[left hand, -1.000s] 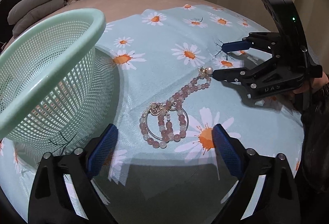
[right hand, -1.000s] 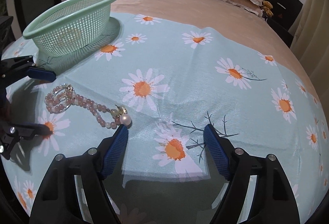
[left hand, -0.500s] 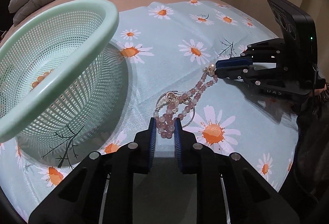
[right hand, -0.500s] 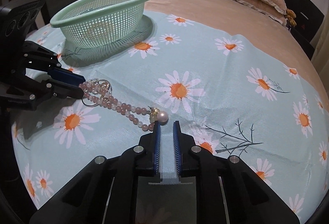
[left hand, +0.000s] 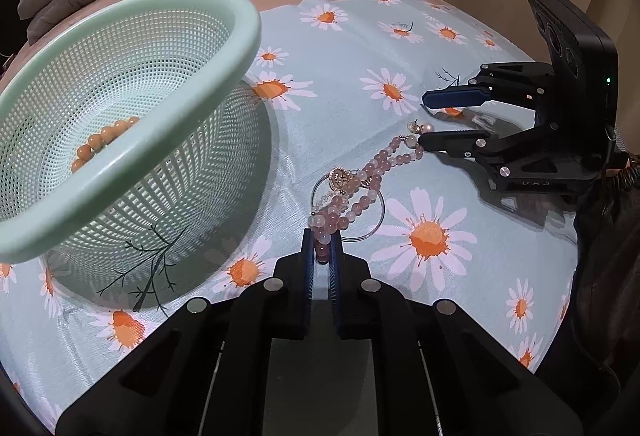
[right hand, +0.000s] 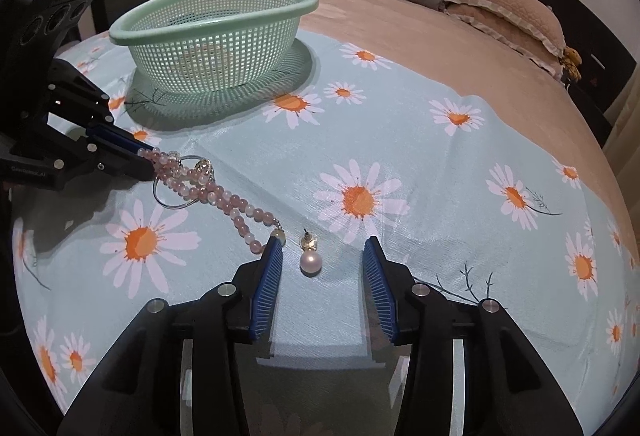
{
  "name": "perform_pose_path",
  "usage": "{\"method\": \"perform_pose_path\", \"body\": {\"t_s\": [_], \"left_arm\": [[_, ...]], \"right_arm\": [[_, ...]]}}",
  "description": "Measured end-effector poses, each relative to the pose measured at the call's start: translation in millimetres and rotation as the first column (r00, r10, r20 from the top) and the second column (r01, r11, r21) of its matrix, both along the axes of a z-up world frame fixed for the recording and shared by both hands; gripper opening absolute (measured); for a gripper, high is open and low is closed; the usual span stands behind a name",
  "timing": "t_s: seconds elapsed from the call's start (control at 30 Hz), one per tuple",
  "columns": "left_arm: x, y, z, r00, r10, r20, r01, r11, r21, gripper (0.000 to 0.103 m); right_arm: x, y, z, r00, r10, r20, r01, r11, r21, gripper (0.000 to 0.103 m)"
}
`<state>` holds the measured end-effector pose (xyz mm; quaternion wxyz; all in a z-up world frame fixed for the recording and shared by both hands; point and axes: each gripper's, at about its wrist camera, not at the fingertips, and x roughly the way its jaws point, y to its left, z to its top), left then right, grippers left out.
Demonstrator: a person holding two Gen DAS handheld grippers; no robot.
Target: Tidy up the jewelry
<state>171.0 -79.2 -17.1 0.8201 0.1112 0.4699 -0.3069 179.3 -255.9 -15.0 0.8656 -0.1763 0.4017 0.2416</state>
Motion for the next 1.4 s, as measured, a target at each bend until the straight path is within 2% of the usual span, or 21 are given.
{"method": "perform_pose_path", "body": {"t_s": [0.07,0.1,0.13,0.3,0.4,0.67,0.97,1.0,1.03,1.1,1.13,1.27,1.33,1.37,1.4], "left_arm": [[0,5,0,1.0,0.004,-0.007,-0.004,1.0,-0.002,0.008],[0,7,-1,1.0,0.006,-0.013,-0.006,1.0,-0.004,0.008],[-1,10,-1,1.0,0.008,-0.016,-0.008,1.0,-0.004,0.008],[-8,21,2,1.0,0.029,0.003,-0.029,0.999,0.034,0.008],[-12,33,5,0.997,0.072,0.018,-0.073,0.996,0.053,0.008],[-39,64,29,0.985,0.156,0.081,-0.162,0.983,0.082,0.008],[-42,61,38,0.986,0.145,0.08,-0.152,0.984,0.095,0.008],[-40,59,37,0.987,0.137,0.078,-0.144,0.985,0.1,0.013],[-38,56,36,0.988,0.134,0.077,-0.141,0.985,0.098,0.03],[-34,52,34,0.987,0.137,0.081,-0.145,0.985,0.091,0.048],[-31,52,34,0.987,0.139,0.079,-0.146,0.986,0.086,0.048],[-15,52,26,0.987,0.153,0.045,-0.155,0.986,0.056,0.048],[-7,52,18,0.986,0.163,0.027,-0.165,0.984,0.065,0.046],[-3,51,14,0.986,0.167,0.013,-0.167,0.984,0.066,0.039],[-1,52,11,0.987,0.159,-0.007,-0.158,0.986,0.049,0.016]], "right_arm": [[2,2,-1,1.0,0.002,-0.019,-0.002,1.0,0.01,0.03],[4,1,-2,0.999,0.0,-0.045,0.0,1.0,0.015,0.012],[5,-1,-2,0.998,-0.002,-0.062,0.004,1.0,0.019,0.011],[5,-10,-1,0.995,-0.013,-0.097,0.017,0.999,0.045,0.011],[1,-14,0,0.994,-0.012,-0.107,0.018,0.999,0.05,0.011],[-10,-15,14,0.996,0.031,-0.088,-0.023,0.995,0.095,0.011],[-20,-10,28,0.995,0.073,-0.063,-0.065,0.991,0.121,0.011],[-21,-10,28,0.995,0.076,-0.065,-0.068,0.99,0.123,0.011],[-21,-9,27,0.995,0.079,-0.067,-0.07,0.99,0.123,0.011],[-21,-10,26,0.993,0.088,-0.074,-0.079,0.989,0.122,0.011],[-21,-10,25,0.993,0.092,-0.077,-0.082,0.989,0.122,0.011],[-21,-9,23,0.991,0.102,-0.091,-0.091,0.989,0.121,0.011],[-21,-8,21,0.99,0.104,-0.095,-0.093,0.989,0.115,0.011],[-21,-8,21,0.99,0.104,-0.097,-0.093,0.989,0.115,0.011],[-21,-8,21,0.99,0.103,-0.097,-0.092,0.989,0.115,0.011]]}}
